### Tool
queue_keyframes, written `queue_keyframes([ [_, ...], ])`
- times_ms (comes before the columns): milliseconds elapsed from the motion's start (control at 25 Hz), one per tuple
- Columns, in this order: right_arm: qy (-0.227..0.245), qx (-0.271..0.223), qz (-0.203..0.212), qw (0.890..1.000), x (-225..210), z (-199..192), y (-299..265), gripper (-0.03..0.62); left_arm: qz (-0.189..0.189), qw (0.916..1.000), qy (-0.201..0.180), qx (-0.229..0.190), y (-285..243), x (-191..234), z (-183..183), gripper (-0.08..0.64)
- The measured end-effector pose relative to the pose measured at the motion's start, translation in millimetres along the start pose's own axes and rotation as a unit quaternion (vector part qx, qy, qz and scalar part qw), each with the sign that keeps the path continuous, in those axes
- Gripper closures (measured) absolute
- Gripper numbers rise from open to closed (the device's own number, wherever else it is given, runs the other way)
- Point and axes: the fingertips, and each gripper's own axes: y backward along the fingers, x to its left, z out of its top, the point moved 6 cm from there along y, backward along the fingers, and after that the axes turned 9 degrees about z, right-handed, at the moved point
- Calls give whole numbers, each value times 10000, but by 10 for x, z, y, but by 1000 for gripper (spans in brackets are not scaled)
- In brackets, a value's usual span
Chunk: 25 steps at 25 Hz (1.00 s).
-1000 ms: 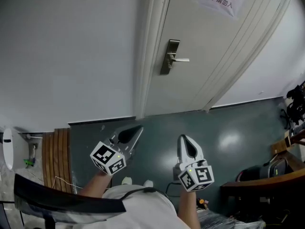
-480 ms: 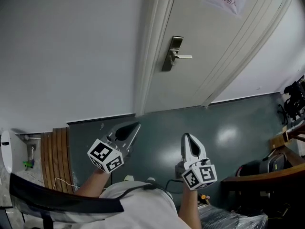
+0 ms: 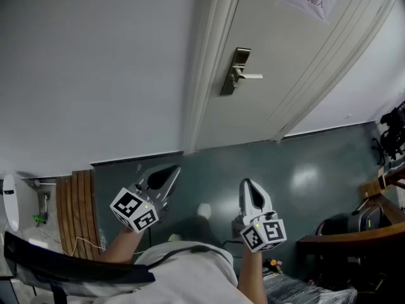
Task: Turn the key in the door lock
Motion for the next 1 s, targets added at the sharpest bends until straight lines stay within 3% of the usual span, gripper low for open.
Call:
queue_keyframes([
  [240, -39, 105, 225, 9997, -481, 20, -566, 584, 177, 9997, -170, 44, -530, 255, -16, 555],
  [480, -141, 269, 451, 9985, -1300, 158, -1278, 583, 355, 9992, -203, 45, -1393, 416, 79, 555],
  [760, -462, 349, 942, 9939, -2159, 290, -2154, 584, 615, 9977, -289, 30, -2407, 573, 178, 554],
  [1000, -935, 469, 1319, 9857, -2625, 230, -2646, 583, 876, 9955, -347, 19, -2971, 690, 199, 554],
])
